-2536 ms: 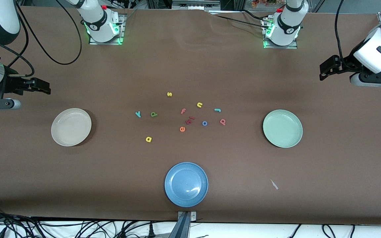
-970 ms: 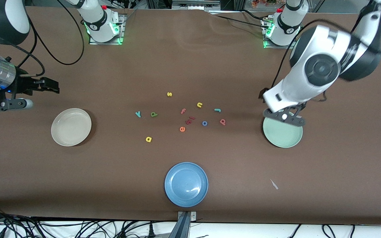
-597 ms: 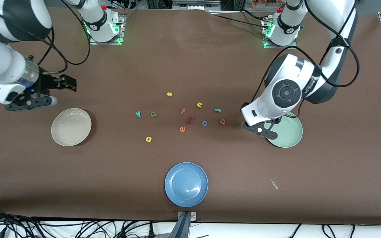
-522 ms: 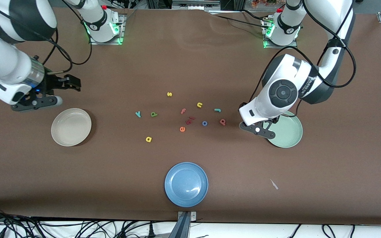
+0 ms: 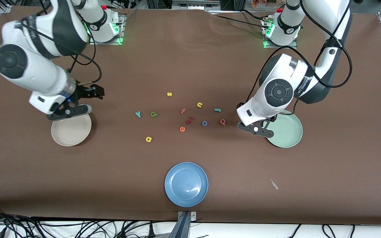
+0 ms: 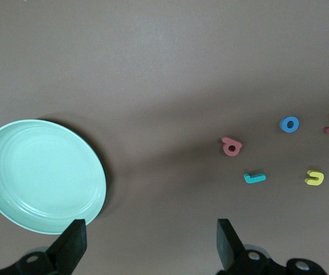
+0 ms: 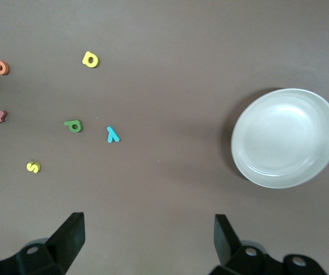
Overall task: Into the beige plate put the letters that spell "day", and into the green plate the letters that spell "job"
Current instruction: 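Move the right gripper toward the letters while the left gripper follows, then lower the right gripper onto the cyan letter y and grasp it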
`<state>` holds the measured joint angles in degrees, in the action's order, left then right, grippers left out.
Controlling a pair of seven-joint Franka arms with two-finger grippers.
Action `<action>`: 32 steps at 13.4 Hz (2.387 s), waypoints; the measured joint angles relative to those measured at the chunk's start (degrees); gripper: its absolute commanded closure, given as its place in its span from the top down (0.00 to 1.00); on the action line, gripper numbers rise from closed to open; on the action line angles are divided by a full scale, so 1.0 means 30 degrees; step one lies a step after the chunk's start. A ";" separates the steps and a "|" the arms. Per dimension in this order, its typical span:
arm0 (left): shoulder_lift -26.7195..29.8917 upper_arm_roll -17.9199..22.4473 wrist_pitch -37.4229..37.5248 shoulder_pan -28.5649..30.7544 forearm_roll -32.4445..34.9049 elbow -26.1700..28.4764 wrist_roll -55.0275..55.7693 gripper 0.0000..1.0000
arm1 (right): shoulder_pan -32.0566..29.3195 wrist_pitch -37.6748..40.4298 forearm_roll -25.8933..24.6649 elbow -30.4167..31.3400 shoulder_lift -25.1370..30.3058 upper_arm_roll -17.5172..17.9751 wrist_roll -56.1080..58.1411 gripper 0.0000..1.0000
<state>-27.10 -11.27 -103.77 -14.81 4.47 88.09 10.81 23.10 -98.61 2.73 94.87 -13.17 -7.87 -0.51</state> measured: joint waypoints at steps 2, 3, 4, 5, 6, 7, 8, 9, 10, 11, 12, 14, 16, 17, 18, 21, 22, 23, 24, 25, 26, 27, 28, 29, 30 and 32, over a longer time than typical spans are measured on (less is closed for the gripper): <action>-0.0044 0.0001 0.0000 0.0001 0.0000 0.0000 0.0026 1.00 | 0.0339 -0.0459 0.0000 0.0147 -0.0393 -0.0001 -0.0171 1.00; -0.0057 0.0000 0.0000 0.0000 0.0000 0.0000 0.0034 1.00 | 0.0399 -0.0903 0.0000 0.0294 -0.0592 0.0004 -0.0175 1.00; -0.0071 0.0000 0.0000 0.0000 0.0000 0.0001 0.0042 1.00 | 0.0526 -0.1586 0.0001 0.0557 -0.0809 0.0011 -0.0175 1.00; -0.0093 0.0001 -0.0001 0.0000 0.0000 0.0005 0.0045 1.00 | 0.0752 -0.2541 0.0002 0.0987 -0.1084 0.0020 -0.0175 1.00; -0.0121 -0.0003 -0.0008 -0.0004 0.0000 0.0021 0.0047 1.00 | 0.1064 -0.3623 0.0001 0.1488 -0.1430 0.0033 -0.0175 1.00; -0.0155 -0.0009 -0.0026 -0.0028 0.0000 0.0046 0.0049 1.00 | 0.1418 -0.4591 0.0001 0.1925 -0.1839 0.0040 -0.0178 1.00; -0.0193 -0.0011 -0.0052 -0.0072 0.0000 0.0052 0.0086 1.00 | 0.1793 -0.5359 0.0001 0.2222 -0.2288 0.0043 -0.0247 1.00; -0.0217 -0.0012 -0.0067 -0.0108 0.0000 0.0055 0.0207 1.00 | 0.2079 -0.5921 0.0002 0.2418 -0.2666 0.0048 -0.0371 1.00; -0.0234 -0.0015 -0.0070 -0.0140 0.0000 0.0059 0.0420 1.00 | 0.2218 -0.6491 0.0001 0.2646 -0.2887 0.0046 -0.0436 1.00; -0.0248 -0.0016 -0.0074 -0.0167 0.0000 0.0061 0.0516 1.00 | 0.2247 -0.7285 0.0001 0.3087 -0.2949 0.0045 -0.0447 1.00; -0.0263 -0.0016 -0.0079 -0.0184 0.0000 0.0062 0.0575 1.00 | 0.2245 -0.8335 0.0001 0.3747 -0.2948 0.0026 -0.0447 1.00; -0.0296 -0.0016 -0.0082 -0.0193 0.0000 0.0066 0.0643 1.00 | 0.2248 -1.0437 0.0001 0.5238 -0.2948 0.0071 -0.0446 1.00; -0.0325 -0.0016 -0.0085 -0.0194 0.0000 0.0069 0.0669 1.00 | 0.2276 -1.1383 0.0001 0.6172 -0.2946 0.0214 -0.0446 1.00; -0.0333 -0.0016 -0.0085 -0.0194 0.0000 0.0070 0.0676 1.00 | 0.2294 -1.1555 0.0001 0.6347 -0.2943 0.0241 -0.0446 1.00; -0.0338 -0.0016 -0.0085 -0.0193 0.0000 0.0073 0.0682 1.00 | 0.2299 -1.1828 0.0002 0.6494 -0.2931 0.0250 -0.0446 1.00; -0.0359 -0.0016 -0.0146 -0.0194 0.0000 0.0167 0.0695 1.00 | 0.2299 -1.2973 -0.0003 0.7296 -0.2921 0.0265 -0.0362 1.00; -0.0369 -0.0016 -0.0188 -0.0194 0.0000 0.0190 0.0697 1.00 | 0.2300 -1.3135 -0.0007 0.7469 -0.2923 0.0274 -0.0284 1.00; -0.0373 -0.0016 -0.0215 -0.0194 0.0000 0.0196 0.0699 1.00 | 0.2301 -1.3192 -0.0015 0.7549 -0.2924 0.0279 -0.0120 1.00; -0.0375 -0.0016 -0.0222 -0.0194 0.0000 0.0199 0.0702 1.00 | 0.2303 -1.3211 -0.0016 0.7579 -0.2927 0.0281 0.0226 1.00; -0.0375 -0.0016 -0.0228 -0.0194 0.0000 0.0200 0.0703 1.00 | 0.2303 -1.3214 -0.0015 0.7592 -0.2940 0.0281 0.0566 1.00; -0.0375 -0.0016 -0.0234 -0.0194 0.0000 0.0200 0.0714 1.00 | 0.2303 -1.3217 -0.0015 0.7602 -0.2963 0.0282 0.0786 1.00; -0.0376 -0.0016 -0.0236 -0.0193 0.0000 0.0201 0.0759 1.00 | 0.2304 -1.3220 -0.0015 0.7608 -0.2987 0.0283 0.0924 1.00; -0.0377 -0.0016 -0.0236 -0.0194 0.0000 0.0207 0.0837 1.00 | 0.2311 -1.3220 -0.0016 0.7618 -0.3024 0.0294 0.1015 1.00; -0.0380 -0.0016 -0.0236 -0.0194 0.0000 0.0216 0.0896 1.00 | 0.2355 -1.3224 -0.0016 0.7620 -0.3075 0.0333 0.1064 1.00; -0.0383 -0.0016 -0.0237 -0.0194 0.0000 0.0234 0.0933 1.00 | 0.2450 -1.3245 -0.0016 0.7621 -0.3141 0.0395 0.1082 1.00; -0.0389 -0.0016 -0.0237 -0.0194 0.0000 0.0266 0.1008 1.00 | 0.2668 -1.3511 -0.0016 0.7634 -0.3402 0.0460 0.1209 1.00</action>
<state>-28.27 -11.31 -104.49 -15.40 4.47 88.89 13.83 31.11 -139.15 2.68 117.77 -23.37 -6.48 3.12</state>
